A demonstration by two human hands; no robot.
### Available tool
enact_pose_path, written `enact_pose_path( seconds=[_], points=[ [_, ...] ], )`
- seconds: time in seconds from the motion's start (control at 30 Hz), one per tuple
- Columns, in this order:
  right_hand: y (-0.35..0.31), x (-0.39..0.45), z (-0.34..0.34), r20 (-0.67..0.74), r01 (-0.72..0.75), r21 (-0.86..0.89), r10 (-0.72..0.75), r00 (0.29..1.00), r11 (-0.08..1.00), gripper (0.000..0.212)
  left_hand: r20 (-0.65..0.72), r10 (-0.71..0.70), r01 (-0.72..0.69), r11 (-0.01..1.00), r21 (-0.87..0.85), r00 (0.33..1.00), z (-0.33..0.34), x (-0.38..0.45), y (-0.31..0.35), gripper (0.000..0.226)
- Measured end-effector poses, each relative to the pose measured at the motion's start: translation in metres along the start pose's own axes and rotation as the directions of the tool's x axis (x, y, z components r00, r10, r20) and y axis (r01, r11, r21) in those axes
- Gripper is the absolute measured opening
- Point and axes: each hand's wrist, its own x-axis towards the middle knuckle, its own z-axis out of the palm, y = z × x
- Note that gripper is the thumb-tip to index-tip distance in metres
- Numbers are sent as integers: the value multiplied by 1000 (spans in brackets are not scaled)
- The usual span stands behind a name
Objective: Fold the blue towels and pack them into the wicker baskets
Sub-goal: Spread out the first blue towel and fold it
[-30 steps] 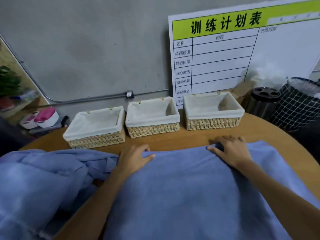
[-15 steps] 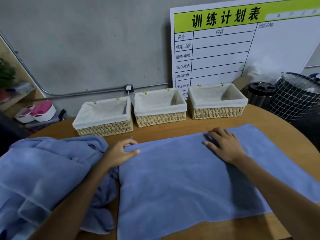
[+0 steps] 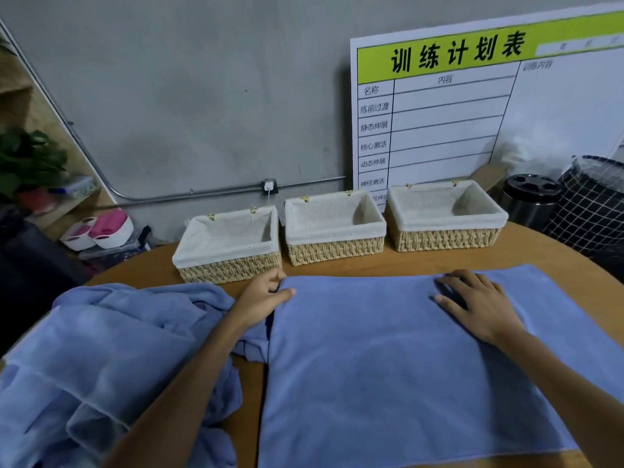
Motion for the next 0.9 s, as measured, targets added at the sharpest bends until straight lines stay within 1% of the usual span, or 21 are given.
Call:
enact_pose_path(
  seconds=[0.07, 0.13, 0.2, 0.23, 0.3, 0.33, 0.4, 0.5, 0.53, 0.6, 0.67, 0.7, 0.77, 0.8, 0.83, 0.87, 0.9],
  points=[
    [5, 0, -3, -1, -6, 1, 6, 1000, 1000, 82, -18, -16, 15, 1000, -22, 1000, -4, 3, 5, 38],
    [10, 0, -5, 14, 2, -9, -1, 1000, 1000, 80, -18, -1, 1, 1000, 16, 1000, -8, 5, 8, 31],
    [14, 1, -4, 5, 2, -7, -2, 1000, 1000, 77, 7, 33, -33, 991, 126, 999, -13, 3, 8, 30],
    [16, 1, -4, -1, 0, -3, 0, 1000, 1000, 75, 18, 49, -51, 977, 207, 999, -17, 3, 7, 33],
    [17, 1, -5, -1, -1, 5, 1, 1000, 1000, 72, 14, 52, -54, 920, 388, 999, -22, 2, 8, 45],
    [18, 1, -5, 1, 1, 4, -1, 1000, 1000, 71, 9, 48, -48, 906, 421, 999, -23, 1, 10, 52],
    [18, 1, -4, 5, 3, 2, -3, 1000, 1000, 68, 9, 47, -47, 937, 345, 999, -19, -1, 17, 58],
    [17, 1, -5, 10, 1, 5, -1, 1000, 1000, 66, 18, 20, -23, 980, 195, 1000, -11, -5, 27, 48],
    [18, 0, -6, 9, 2, 8, -2, 1000, 1000, 66, 30, 23, -28, 982, 187, 999, -10, -6, 28, 44],
    [19, -2, -6, 7, 5, 6, -5, 1000, 1000, 66, 40, 43, -52, 958, 281, 998, -13, -10, 31, 40],
    [20, -6, -8, 24, 9, 1, -9, 1000, 1000, 69, 38, 31, -45, 875, 482, 999, -22, -13, 36, 46],
    [21, -7, -9, 27, 15, -1, -15, 1000, 1000, 70, 38, 20, -39, 803, 594, 999, -25, -15, 39, 50],
    [22, -10, -11, 19, 25, 1, -25, 1000, 1000, 68, 32, 21, -38, 609, 792, 999, -29, -18, 47, 61],
    [22, -12, -12, 18, 26, 7, -26, 1000, 1000, 66, 18, 27, -29, 520, 854, 999, -29, -18, 51, 68],
    [22, -13, -13, 20, 27, 10, -27, 999, 1000, 65, 0, 37, -17, 457, 889, 999, -30, -17, 55, 75],
    [21, -14, -14, 26, 26, 10, -26, 999, 1000, 64, -15, 42, -3, 412, 911, 999, -29, -15, 58, 81],
    [21, -15, -14, 30, 25, 9, -25, 999, 1000, 63, -25, 39, 9, 372, 928, 999, -29, -12, 60, 82]
  ],
)
